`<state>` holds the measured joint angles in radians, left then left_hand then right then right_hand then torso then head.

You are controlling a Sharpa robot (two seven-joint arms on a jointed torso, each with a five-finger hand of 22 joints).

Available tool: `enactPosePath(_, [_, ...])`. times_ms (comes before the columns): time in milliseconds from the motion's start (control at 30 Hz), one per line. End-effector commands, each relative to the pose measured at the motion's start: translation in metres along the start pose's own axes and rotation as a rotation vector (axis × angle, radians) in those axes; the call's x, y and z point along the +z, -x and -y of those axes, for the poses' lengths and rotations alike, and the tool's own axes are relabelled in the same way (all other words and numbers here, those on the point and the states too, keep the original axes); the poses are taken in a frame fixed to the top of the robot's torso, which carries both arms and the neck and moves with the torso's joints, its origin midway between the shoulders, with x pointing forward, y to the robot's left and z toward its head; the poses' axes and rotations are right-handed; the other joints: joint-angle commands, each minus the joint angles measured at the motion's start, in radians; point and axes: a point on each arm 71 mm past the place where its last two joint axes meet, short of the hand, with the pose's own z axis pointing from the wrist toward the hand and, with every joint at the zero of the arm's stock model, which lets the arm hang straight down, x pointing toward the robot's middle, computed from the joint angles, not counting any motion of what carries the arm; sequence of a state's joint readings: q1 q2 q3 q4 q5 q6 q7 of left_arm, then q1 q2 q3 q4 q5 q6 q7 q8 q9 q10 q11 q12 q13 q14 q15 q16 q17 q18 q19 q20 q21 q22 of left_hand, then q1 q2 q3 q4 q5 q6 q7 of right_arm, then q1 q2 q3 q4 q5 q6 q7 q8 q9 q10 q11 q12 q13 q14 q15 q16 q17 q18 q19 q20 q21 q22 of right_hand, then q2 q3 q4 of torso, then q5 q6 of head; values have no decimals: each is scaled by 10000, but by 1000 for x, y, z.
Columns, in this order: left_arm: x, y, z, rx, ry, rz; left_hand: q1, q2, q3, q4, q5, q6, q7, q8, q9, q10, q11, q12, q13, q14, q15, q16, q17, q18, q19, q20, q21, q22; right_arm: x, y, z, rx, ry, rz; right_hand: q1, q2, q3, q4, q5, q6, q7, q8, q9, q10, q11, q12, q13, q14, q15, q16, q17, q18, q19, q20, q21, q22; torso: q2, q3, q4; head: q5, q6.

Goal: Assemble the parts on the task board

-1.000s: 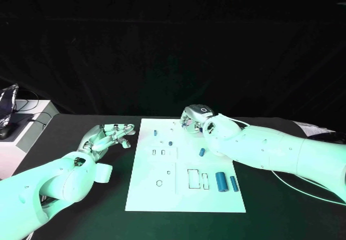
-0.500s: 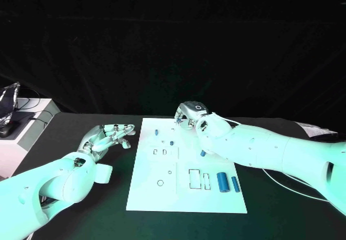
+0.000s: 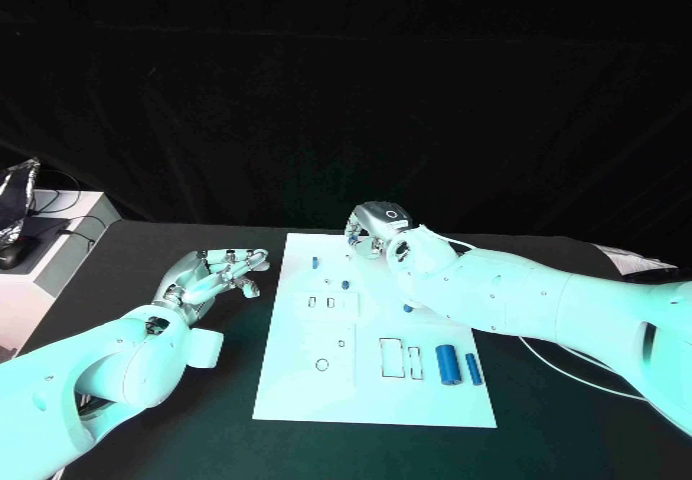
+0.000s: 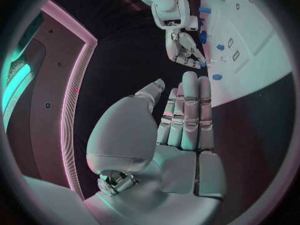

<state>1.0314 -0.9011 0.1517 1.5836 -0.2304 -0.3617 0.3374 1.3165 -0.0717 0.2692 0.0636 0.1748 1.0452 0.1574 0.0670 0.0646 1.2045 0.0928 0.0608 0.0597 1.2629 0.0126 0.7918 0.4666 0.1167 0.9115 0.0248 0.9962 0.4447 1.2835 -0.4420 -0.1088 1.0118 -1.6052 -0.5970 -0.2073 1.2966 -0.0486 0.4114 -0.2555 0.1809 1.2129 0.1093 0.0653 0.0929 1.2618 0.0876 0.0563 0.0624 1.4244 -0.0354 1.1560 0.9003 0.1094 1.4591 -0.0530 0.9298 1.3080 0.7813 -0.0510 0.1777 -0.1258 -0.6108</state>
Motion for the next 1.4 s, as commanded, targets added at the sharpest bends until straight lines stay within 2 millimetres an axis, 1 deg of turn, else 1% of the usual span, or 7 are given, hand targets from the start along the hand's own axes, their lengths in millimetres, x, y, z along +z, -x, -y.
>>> enactPosePath(33, [1,-2,1,-38,-65,-130,17,56,-28,-59,-56,-67,30,-38,0,-51,9,-11,6,-73,-15,32,-9,140,-76,26,57,-6,1,-1,1,-107,39,-42,331,458,-15,-35,66,47,24,-12,12,544,-449,35,42,45,-54,-52,8,185,588,-6,-48,1102,18,-9,19,-26,-1])
enactPosePath(267, [1,-3,1,-48,-65,-145,10,54,-22,-64,-58,-76,37,-37,0,-68,15,-13,5,-82,-11,79,-35,148,-88,33,91,-12,2,-2,2,-214,-35,-135,334,454,-9,-42,67,49,24,-13,12,543,-440,43,38,44,-42,-46,15,188,602,-6,-104,1129,26,-21,55,-29,-10])
enactPosePath(433, [1,-3,1,-48,-66,-148,10,54,-22,-64,-58,-76,37,-37,0,-68,15,-13,5,-82,-11,79,-35,148,-88,33,91,-12,4,-4,2,-269,-47,-189,336,449,-4,-49,78,52,24,-12,13,543,-436,48,37,44,-35,-43,19,187,612,-6,-133,1147,50,-16,81,-17,-23])
enactPosePath(700, [1,-2,2,-46,-61,-141,10,54,-22,-64,-58,-76,37,-37,0,-68,15,-13,5,-82,-11,79,-35,148,-88,33,91,-12,3,-8,-1,-258,21,-395,321,439,-10,-48,113,51,23,-14,11,543,-437,47,37,40,-35,-53,8,186,617,-5,-157,1151,108,-65,138,-58,-37])
enactPosePath(933, [1,-2,1,-40,-51,-121,9,56,-21,-69,-54,-90,45,-38,0,-84,21,-14,5,-93,-7,123,-59,155,-100,39,117,-25,2,-9,0,-280,-5,-527,313,434,-15,-47,162,48,23,-12,10,536,-435,48,36,38,-35,-61,0,186,619,-5,-176,1152,132,-66,127,-73,-43])
enactPosePath(1167, [2,-1,1,-31,-46,-104,9,56,-21,-69,-54,-90,45,-38,0,-84,21,-14,5,-93,-7,123,-59,155,-100,39,117,-25,0,-7,4,-372,-69,-382,317,431,-10,-57,199,48,24,-13,8,543,-435,49,37,42,-36,-59,7,182,628,-7,-164,1160,137,-67,157,-75,-35])
enactPosePath(1400, [2,1,0,-14,-37,-68,9,56,-21,-69,-54,-90,45,-38,0,-84,21,-14,5,-93,-7,123,-59,155,-100,39,117,-25,-2,-4,5,-411,-58,-61,312,418,3,-74,251,56,23,-14,8,551,-435,47,36,45,-36,-58,7,177,641,-9,-140,1170,156,-74,154,-65,-14])
